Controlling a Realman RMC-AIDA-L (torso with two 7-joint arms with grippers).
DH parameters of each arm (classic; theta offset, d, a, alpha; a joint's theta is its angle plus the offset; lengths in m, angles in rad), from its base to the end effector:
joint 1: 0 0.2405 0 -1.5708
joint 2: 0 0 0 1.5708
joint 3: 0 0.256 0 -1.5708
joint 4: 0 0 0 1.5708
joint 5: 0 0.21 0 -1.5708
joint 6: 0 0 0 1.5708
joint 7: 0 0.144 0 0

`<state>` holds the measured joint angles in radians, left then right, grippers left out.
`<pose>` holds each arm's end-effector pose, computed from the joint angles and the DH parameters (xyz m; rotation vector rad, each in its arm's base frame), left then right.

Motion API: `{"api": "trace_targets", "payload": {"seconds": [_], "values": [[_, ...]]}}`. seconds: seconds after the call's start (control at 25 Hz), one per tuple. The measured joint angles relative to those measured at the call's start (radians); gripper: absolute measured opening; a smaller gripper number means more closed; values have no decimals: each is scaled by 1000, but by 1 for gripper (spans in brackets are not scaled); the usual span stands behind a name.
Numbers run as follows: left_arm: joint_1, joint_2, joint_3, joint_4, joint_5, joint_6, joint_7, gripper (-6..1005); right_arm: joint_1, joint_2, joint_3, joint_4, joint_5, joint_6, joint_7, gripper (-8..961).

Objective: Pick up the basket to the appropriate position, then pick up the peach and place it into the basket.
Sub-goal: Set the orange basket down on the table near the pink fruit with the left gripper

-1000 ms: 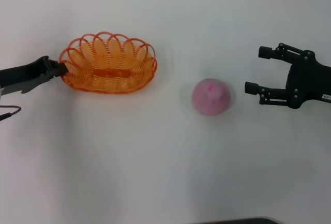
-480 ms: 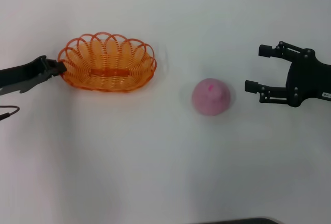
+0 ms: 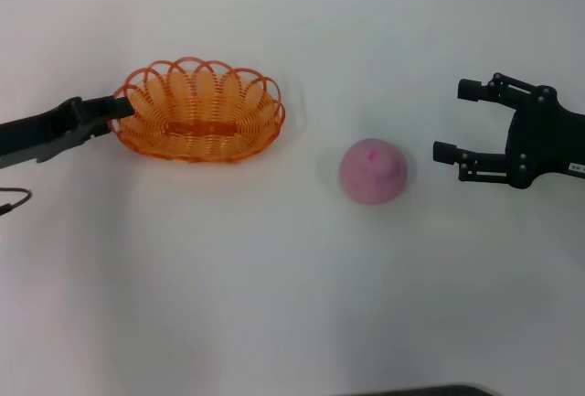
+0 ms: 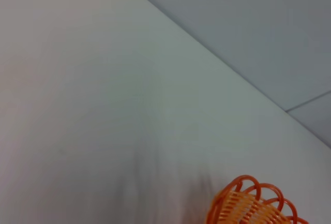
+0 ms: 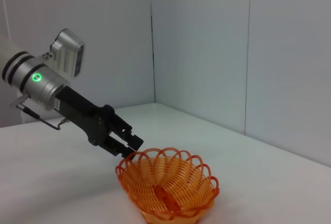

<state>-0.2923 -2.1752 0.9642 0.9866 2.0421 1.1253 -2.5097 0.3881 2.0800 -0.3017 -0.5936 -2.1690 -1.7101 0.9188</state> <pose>-0.3022 0.3267 -0.0053 -1.9076 -1.8262 -0.6173 0.3248 0.2671 0.0196 -2.5506 0.3709 0.7121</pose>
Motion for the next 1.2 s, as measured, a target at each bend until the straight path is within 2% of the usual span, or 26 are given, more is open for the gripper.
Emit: {"api": "trace_targets", "payload": {"seconds": [0.16,0.2,0.28,0.48,0.68,0.96,1.2], "values": [[16,2,-57,0,3,39,81,454,-1,1,-2,0,0,0,0,936],[18,4,-93,-3,3,77,147,530,-1,1,-2,0,0,0,0,936],[20,6,-111,-4,4,102,185,682,-2,1,0,0,0,0,0,936],[29,10,-183,4,10,235,424,760,-3,2,-3,0,-3,6,4,936],[26,12,-198,7,52,369,636,838,-3,1,-8,0,-8,9,10,937],[28,6,-184,-10,73,513,932,834,-9,-7,-23,0,-11,15,6,937],[36,3,-175,-106,75,539,1181,832,-10,-14,-47,-2,-57,19,7,938]]}}
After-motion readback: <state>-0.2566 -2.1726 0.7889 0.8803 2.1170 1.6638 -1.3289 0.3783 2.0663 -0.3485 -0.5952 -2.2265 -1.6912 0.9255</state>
